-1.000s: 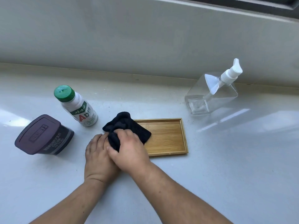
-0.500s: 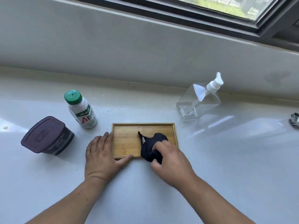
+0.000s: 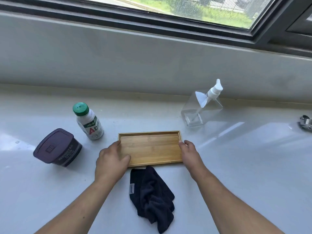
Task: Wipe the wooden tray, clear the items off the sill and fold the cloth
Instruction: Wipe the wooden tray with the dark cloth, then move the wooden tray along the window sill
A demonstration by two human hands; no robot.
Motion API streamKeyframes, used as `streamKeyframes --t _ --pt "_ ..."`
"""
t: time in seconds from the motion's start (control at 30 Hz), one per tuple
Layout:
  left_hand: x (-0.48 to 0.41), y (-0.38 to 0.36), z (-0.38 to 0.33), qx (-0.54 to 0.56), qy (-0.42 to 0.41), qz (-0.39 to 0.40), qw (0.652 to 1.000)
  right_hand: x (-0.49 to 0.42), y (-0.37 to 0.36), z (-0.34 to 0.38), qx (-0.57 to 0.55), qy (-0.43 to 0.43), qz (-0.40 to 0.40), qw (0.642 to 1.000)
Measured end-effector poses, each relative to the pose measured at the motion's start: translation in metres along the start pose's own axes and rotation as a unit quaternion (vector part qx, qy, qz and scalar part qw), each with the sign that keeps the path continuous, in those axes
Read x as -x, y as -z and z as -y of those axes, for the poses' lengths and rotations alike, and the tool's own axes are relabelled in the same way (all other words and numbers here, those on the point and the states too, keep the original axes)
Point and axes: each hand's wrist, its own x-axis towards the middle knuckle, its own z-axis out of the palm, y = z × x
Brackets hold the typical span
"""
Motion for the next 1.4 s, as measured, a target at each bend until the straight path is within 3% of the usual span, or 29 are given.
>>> streamKeyframes --t 0.13,0.33,0.73,1.07,1.4 --pt "-0.005 0.013 -0.026 0.138 0.098 0.075 0.983 0.001 0.004 0.009 -0.061 0.016 0.037 0.997" --pt "0.017 0.019 -0.071 0.206 0.074 0.14 0.965 0.026 0.067 -0.016 -0.096 0.024 0.004 0.995" --pt "0.063 -0.085 -0.24 0.18 0.047 0.268 0.945 0.015 0.269 -0.088 -0.128 0.046 -0.081 0.987" --pt "0.056 -0.2 -0.383 0.177 0.097 0.246 0.948 -0.095 0.415 -0.114 -0.135 0.02 -0.058 0.989" --pt "-0.05 -0.246 -0.465 0.19 0.107 0.15 0.964 -0.241 0.455 -0.058 -0.118 0.045 -0.02 0.992"
